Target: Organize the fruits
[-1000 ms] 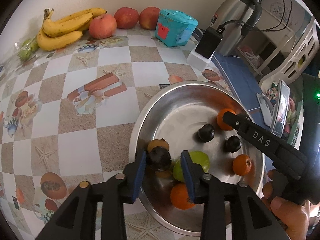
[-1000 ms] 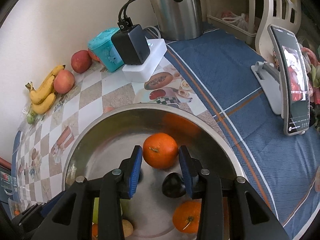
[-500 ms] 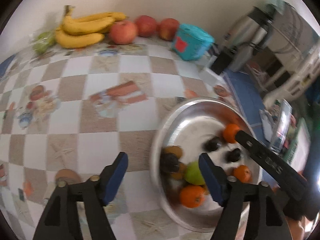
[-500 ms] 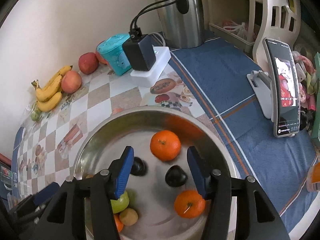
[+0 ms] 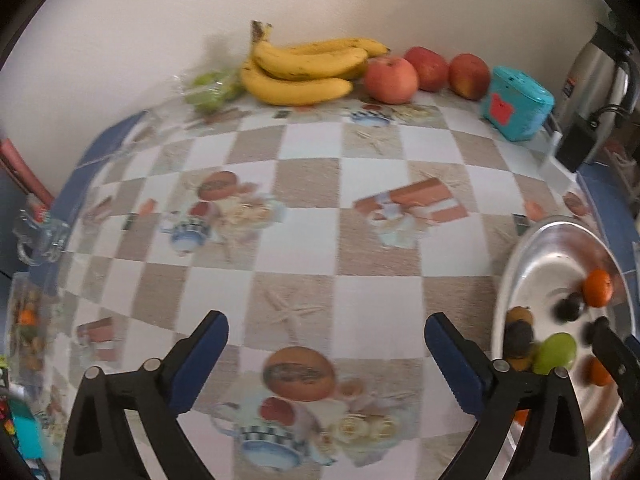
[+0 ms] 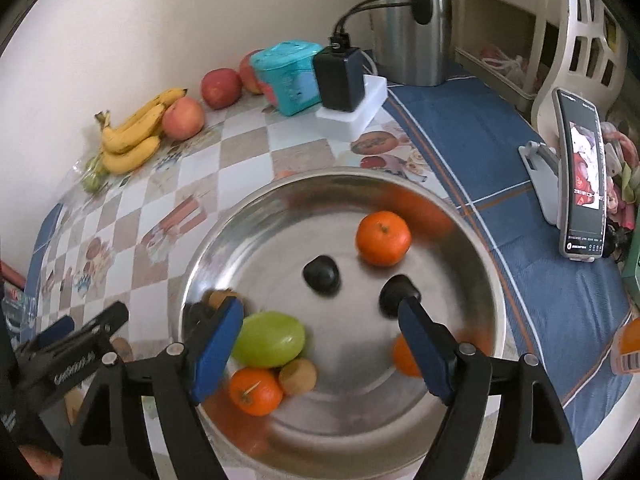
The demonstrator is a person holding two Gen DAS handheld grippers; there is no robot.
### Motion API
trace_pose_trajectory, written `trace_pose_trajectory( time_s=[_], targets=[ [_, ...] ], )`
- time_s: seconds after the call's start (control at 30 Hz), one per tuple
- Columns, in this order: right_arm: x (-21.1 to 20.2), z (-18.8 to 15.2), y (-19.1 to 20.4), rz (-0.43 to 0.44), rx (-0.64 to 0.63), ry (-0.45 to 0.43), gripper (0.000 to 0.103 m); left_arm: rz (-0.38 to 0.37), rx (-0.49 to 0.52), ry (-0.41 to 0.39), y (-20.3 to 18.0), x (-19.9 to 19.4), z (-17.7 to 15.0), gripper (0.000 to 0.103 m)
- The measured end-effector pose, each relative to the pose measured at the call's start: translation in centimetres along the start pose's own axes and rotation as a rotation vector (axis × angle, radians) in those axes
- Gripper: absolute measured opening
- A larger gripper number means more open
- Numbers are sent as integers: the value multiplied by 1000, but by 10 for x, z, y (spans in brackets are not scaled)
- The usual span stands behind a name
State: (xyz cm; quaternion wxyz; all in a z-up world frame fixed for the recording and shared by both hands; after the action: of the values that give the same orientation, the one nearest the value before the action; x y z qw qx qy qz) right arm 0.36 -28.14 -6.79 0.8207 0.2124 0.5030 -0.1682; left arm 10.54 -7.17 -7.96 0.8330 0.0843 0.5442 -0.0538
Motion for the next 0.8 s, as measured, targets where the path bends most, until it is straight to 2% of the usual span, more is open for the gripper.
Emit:
trace_pose_trajectory(
  time_s=[0.1, 0.2, 0.3, 0.47, 0.6, 0.8],
  targets=[
    [-3, -7, 6, 9, -16, -1, 81, 58, -7, -28, 11, -8, -2, 100],
    [-5, -16, 15, 26, -35, -3, 94, 136, -7, -27, 24, -13, -9, 100],
    [-8, -25, 22, 45, -44, -5, 95, 177, 10, -15, 32, -19, -18, 100],
    [-14, -41, 29, 40, -72, 3, 95, 137, 6, 31, 42, -30, -42, 100],
    [-15, -58, 30, 32, -80, 31, 95, 150, 21, 80, 48, -33, -64, 100],
    [-13, -82, 31, 27, -92, 74, 95, 112, 11, 105, 56, -37, -89, 100]
  ],
)
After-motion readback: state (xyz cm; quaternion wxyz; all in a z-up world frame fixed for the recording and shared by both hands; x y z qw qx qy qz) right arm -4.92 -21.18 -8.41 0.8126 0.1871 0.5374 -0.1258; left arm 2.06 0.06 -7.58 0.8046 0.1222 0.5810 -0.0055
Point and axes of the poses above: each gripper's, at about its wrist camera, not at the fingertips, and x roughly the way its jaws point, y to its left, z to its top, the point moved 9 cm from there along x, roughly the way its jaws point, and after that the axes turned 4 degrees about y, right-handed, at the moved point
